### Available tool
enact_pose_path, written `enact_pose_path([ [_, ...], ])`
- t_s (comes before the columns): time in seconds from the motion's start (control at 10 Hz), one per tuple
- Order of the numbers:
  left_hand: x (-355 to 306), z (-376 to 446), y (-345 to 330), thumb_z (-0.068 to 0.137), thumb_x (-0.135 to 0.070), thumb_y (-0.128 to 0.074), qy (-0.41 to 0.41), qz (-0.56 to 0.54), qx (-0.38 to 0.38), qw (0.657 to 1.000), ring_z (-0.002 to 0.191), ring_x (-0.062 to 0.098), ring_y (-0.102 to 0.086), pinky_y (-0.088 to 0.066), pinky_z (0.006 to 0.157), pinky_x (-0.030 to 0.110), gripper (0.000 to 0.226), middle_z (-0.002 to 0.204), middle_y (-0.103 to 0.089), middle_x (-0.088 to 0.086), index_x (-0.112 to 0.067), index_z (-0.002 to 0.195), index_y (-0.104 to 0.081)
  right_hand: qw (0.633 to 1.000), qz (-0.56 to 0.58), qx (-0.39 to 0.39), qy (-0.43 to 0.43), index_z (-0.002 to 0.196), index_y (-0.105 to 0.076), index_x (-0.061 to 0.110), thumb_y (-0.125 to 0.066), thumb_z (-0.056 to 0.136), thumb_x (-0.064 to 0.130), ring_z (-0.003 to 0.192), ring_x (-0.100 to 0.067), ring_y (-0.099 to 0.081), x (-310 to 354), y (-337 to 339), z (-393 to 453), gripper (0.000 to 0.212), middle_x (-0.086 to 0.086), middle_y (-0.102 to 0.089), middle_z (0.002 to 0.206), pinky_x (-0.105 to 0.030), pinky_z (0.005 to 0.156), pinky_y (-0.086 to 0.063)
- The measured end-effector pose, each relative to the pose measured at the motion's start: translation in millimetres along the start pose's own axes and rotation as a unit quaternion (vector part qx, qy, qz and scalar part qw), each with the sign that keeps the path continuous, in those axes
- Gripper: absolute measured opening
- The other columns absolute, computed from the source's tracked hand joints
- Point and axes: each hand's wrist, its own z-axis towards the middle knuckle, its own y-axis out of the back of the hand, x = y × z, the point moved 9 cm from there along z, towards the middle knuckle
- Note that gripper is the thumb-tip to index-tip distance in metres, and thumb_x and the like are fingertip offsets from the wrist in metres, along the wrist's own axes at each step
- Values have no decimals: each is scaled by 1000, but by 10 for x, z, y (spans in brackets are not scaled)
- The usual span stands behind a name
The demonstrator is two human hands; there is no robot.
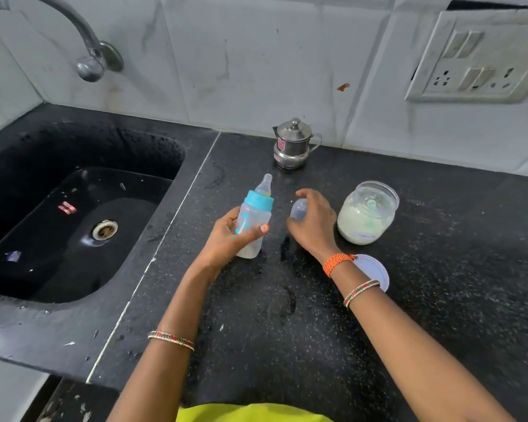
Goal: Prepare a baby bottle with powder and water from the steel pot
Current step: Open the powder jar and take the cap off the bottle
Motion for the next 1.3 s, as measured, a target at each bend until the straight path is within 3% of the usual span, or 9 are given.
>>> enact_pose_path([
  [0.1,-99,2,-77,79,-20,-73,-29,45,-17,998,81,-6,-61,-46,62,5,39,99,-60,-11,-26,111,-51,983,168,-65,-34,109,-56,12,-63,79,17,93,-17,-60,191,288,-95,31,-2,-62,107,-31,79,-48],
  [0.2,-217,-41,-181,75,-24,-77,-71,82,-37,993,87,3,-62,-50,67,12,44,100,-61,-13,-31,110,-50,945,309,23,-104,96,-62,13,-59,85,46,80,-12,-62,383,233,-155,35,-1,-67,91,-24,65,-44],
  [0.3,-368,-138,-320,72,-29,-79,-117,151,-63,980,82,0,-63,-54,68,21,48,96,-64,-12,-29,112,-51,916,367,78,-137,82,-65,18,-67,81,50,74,-14,-66,509,149,-228,31,-3,-68,81,-28,65,-53],
  [0.5,-618,-361,-410,70,-34,-77,-137,158,-171,963,75,12,-63,-55,63,41,44,88,-60,-9,-23,96,-44,874,432,92,-202,81,-67,15,-75,79,34,64,-8,-67,492,259,-297,21,-2,-70,76,-15,55,-51],
  [0.8,-810,-412,-481,62,-29,-83,-146,123,-180,965,65,-1,-62,-47,53,15,34,74,-67,-11,-21,86,-62,842,496,69,-201,80,-71,13,-75,77,21,85,-25,-71,503,476,-348,9,-14,-74,97,-41,82,-58],
  [1.0,-730,-265,-671,60,-21,-88,-119,-36,-60,990,68,8,-66,-49,62,22,36,76,-72,-6,-12,88,-67,858,492,115,-95,77,-75,12,-75,69,16,97,-26,-69,649,629,-247,9,-18,-73,102,-49,88,-56],
  [1.1,-658,-325,-989,55,-43,-85,-94,-191,143,967,68,19,-66,-53,62,31,55,78,-70,5,-6,92,-68,773,531,346,19,78,-70,16,-80,65,27,104,-38,-62,944,576,-365,20,-12,-70,113,-35,67,-55],
  [1.2,-712,-513,-1249,57,-52,-83,-78,-275,279,917,72,21,-68,-56,64,33,58,84,-71,6,-13,98,-71,714,476,500,115,116,-65,22,-76,68,52,103,-77,-36,1086,629,-552,58,-2,-60,131,-77,80,-40],
  [1.3,-802,-456,-1176,56,-51,-85,-92,-265,263,923,75,21,-68,-57,68,34,62,88,-71,7,-12,101,-70,746,457,466,134,140,-42,16,-71,65,65,131,-60,-28,1034,665,-410,94,-6,-51,140,-70,105,-26],
])
